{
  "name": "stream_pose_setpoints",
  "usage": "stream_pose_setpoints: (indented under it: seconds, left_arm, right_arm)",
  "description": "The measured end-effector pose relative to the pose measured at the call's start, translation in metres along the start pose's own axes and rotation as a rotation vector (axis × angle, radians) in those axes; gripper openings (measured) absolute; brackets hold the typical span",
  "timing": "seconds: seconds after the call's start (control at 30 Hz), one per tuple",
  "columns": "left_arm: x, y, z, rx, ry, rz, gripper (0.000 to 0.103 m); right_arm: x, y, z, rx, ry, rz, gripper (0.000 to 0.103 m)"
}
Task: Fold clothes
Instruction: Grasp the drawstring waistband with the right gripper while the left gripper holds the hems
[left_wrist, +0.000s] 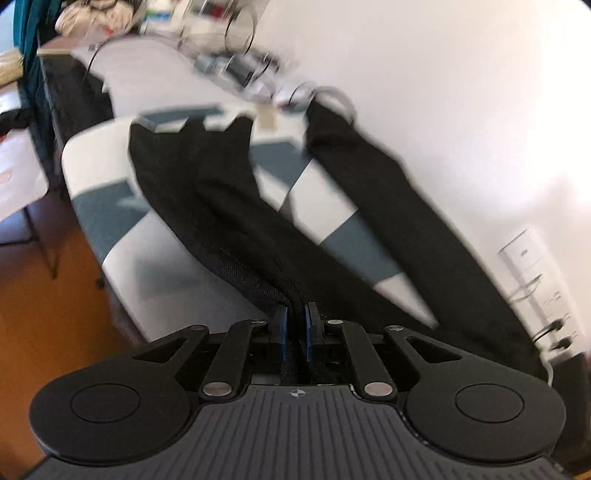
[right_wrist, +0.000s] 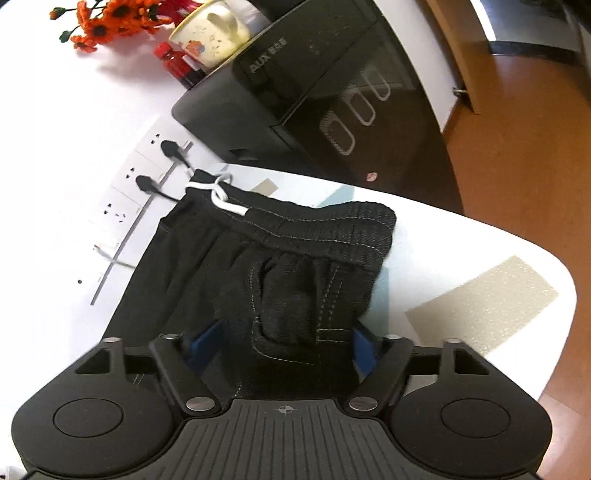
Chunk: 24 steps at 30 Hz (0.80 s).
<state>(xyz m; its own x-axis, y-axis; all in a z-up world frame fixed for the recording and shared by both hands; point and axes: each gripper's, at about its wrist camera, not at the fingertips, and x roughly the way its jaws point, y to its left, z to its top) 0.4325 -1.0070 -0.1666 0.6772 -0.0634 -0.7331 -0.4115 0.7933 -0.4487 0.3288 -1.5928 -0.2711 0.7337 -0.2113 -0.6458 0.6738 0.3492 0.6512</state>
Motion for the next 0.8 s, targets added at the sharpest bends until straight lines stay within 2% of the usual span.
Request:
stream_pose_setpoints:
  seconds: [0.13,0.27,0.3,0.47,0.53,0.57,0.67,0.8]
  left_arm:
    - [0.014,0.012,-0.003,-0.030,0.058,0.019,0.012]
    - [0.023,0.018,-0.008,-0.029,0.127,0.019,0.047]
    - [0.023,0.019,-0.011,-0.019,0.140,0.011,0.048]
    - [0.025,0.018,-0.029,0.023,0.195,-0.023,0.048]
    - [0.023,0.018,-0.033,0.025,0.185,-0.031,0.025]
    - [0.021,0.017,-0.033,0.025,0.178,-0.033,0.013]
    - [0.006,0.017,-0.025,-0.022,0.133,-0.042,0.011]
    - [-0.017,0.013,-0.016,-0.040,0.027,-0.101,0.010]
  right_arm:
    - [0.000,-0.009,0.001,0.045,0.004,-0.002,0.073]
    - [-0.002,-0.012,0.000,0.049,0.028,0.019,0.074]
    - [-0.002,-0.012,-0.001,0.044,0.027,0.023,0.074]
    - [-0.001,-0.008,-0.006,-0.016,0.030,0.040,0.074]
    - [0.000,-0.008,-0.007,-0.014,0.036,0.059,0.072]
    - [0.001,-0.008,-0.007,-0.004,0.034,0.065,0.068]
    - [0.002,-0.008,-0.005,0.042,0.023,0.074,0.045]
    - [0.003,-0.014,-0.005,0.105,-0.002,0.103,0.043]
